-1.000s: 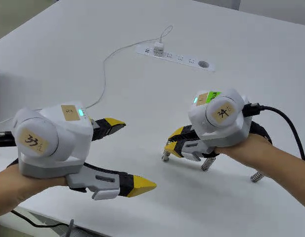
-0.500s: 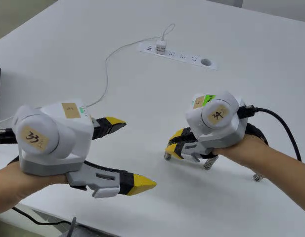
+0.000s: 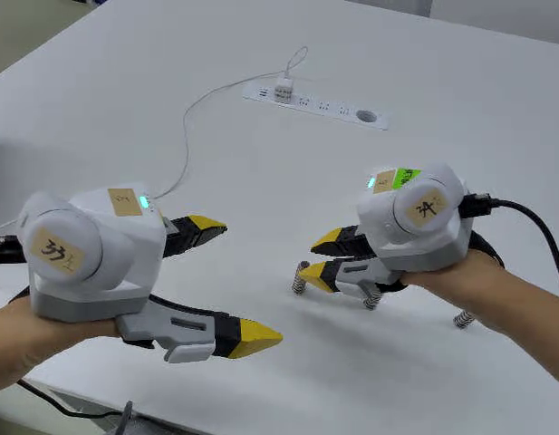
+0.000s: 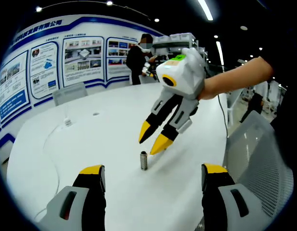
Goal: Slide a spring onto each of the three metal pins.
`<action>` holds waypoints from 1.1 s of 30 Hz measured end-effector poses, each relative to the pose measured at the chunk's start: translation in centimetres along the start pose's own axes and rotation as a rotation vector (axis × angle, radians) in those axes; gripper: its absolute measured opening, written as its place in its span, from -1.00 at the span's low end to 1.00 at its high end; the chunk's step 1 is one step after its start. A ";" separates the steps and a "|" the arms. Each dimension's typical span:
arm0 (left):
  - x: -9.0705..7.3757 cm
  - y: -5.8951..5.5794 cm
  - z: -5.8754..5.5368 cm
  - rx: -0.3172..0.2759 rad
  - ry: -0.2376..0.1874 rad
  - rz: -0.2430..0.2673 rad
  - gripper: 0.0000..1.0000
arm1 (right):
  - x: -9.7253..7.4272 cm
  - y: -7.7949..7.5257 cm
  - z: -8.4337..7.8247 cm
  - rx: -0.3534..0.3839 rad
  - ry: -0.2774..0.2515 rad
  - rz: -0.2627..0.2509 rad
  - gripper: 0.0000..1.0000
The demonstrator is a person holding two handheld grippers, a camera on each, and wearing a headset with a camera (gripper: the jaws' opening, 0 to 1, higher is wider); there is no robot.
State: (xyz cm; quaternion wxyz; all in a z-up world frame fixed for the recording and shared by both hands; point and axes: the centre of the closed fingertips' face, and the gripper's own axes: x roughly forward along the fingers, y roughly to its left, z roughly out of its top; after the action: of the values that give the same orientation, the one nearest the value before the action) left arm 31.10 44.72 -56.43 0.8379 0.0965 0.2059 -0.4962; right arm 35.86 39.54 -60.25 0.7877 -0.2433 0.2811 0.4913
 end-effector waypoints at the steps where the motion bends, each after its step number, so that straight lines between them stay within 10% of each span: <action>1: 0.0 0.0 0.0 0.001 0.002 -0.001 0.68 | -0.3 -0.1 0.0 -0.001 -0.010 -0.008 -0.55; 18: -0.2 0.1 1.6 0.022 -0.010 -0.003 0.71 | -7.7 -2.6 -1.5 0.102 -0.201 -0.204 -0.34; 33: -0.1 0.2 3.8 0.049 -0.036 0.008 0.73 | -14.1 -3.1 -3.8 0.200 -0.276 -0.274 -0.01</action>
State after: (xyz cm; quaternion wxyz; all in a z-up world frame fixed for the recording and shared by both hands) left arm 32.14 43.54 -53.01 0.8408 0.1089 0.1781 -0.4995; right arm 32.88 26.78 -53.05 0.8983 -0.1305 0.1822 0.3780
